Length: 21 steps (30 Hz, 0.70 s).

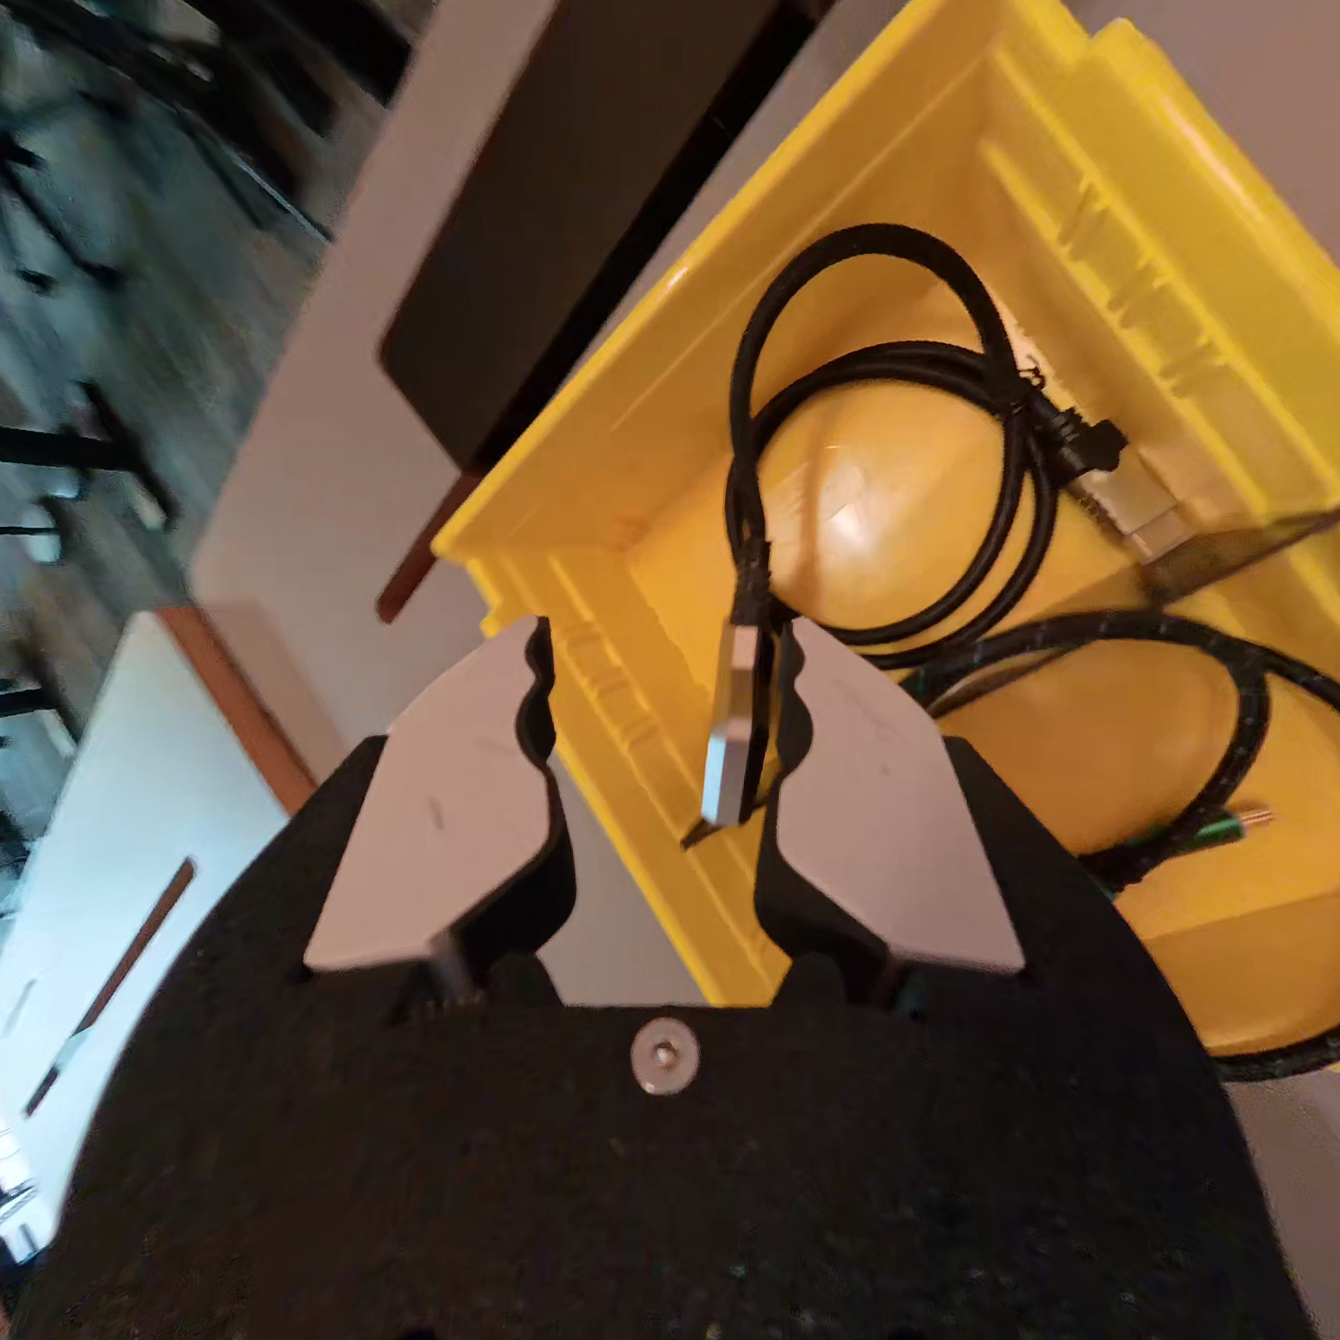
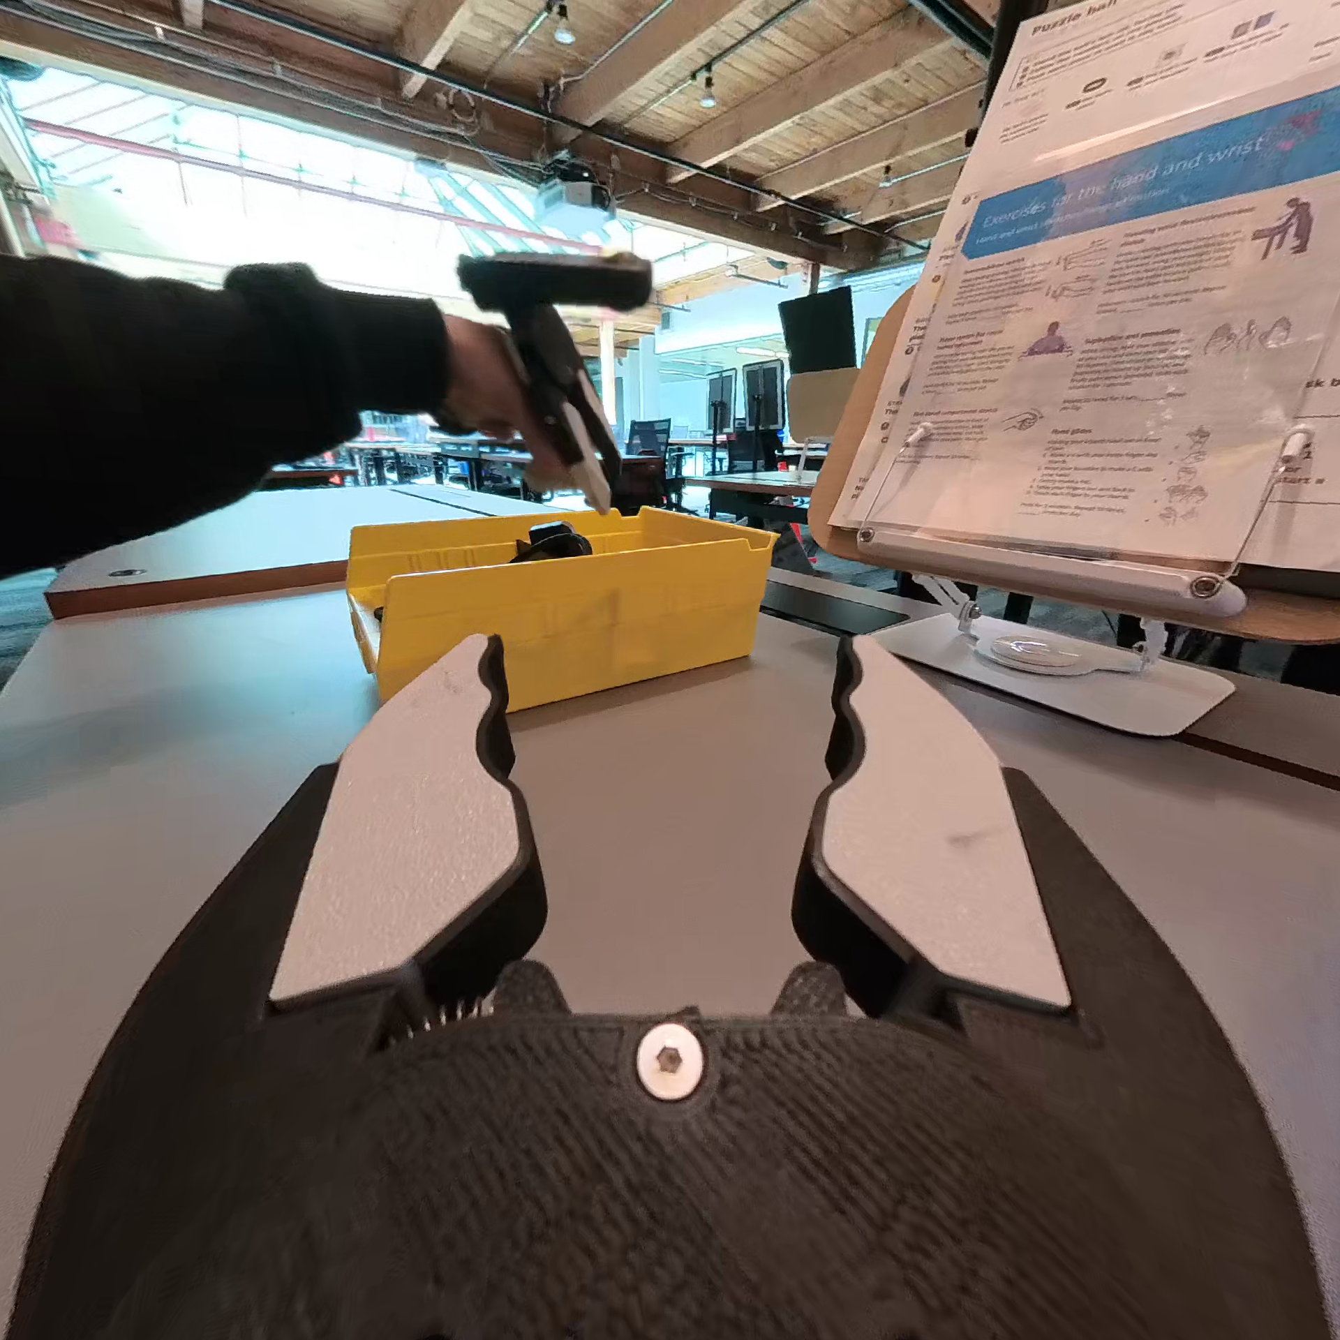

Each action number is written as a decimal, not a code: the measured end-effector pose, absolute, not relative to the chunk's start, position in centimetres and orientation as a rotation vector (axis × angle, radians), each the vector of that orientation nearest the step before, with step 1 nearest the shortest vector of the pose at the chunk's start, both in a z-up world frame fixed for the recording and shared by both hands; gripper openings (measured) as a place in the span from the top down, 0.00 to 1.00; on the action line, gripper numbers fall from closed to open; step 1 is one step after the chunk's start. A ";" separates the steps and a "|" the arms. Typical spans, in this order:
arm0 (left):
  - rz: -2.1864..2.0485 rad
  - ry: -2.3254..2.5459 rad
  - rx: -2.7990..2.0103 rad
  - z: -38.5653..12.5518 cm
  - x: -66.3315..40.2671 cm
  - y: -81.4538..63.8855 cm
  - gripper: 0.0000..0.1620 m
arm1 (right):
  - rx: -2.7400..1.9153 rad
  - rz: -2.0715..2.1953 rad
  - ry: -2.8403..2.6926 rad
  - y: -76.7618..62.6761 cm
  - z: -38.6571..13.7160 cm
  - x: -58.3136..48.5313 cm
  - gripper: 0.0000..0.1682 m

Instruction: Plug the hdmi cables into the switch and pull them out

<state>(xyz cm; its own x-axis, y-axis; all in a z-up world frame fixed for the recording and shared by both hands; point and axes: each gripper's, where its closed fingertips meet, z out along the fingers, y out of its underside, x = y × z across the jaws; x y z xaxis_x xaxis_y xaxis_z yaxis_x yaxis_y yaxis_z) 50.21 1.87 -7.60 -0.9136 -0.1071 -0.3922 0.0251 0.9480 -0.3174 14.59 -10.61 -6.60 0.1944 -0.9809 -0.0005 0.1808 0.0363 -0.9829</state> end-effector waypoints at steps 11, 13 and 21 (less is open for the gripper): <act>0.322 2.871 0.012 -16.4 50.5 3.3 0.90 | -1.098 -1.123 0.957 -11.2 -6.4 14.4 0.51; 0.307 2.830 0.045 -16.0 50.7 3.2 0.90 | -1.096 -1.124 0.956 -11.3 -6.4 14.3 0.52; -0.212 2.548 -0.007 -3.4 50.5 1.1 0.91 | -1.058 -1.104 0.976 -11.8 -6.3 14.1 0.53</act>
<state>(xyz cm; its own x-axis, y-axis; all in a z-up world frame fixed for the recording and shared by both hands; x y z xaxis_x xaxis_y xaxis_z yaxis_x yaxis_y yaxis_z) 50.54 1.06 -3.38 -0.8338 -0.0511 -0.5497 0.0404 0.9874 -0.1531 14.13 -11.78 -6.33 0.1808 -0.9801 -0.0816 0.2011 0.1181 -0.9724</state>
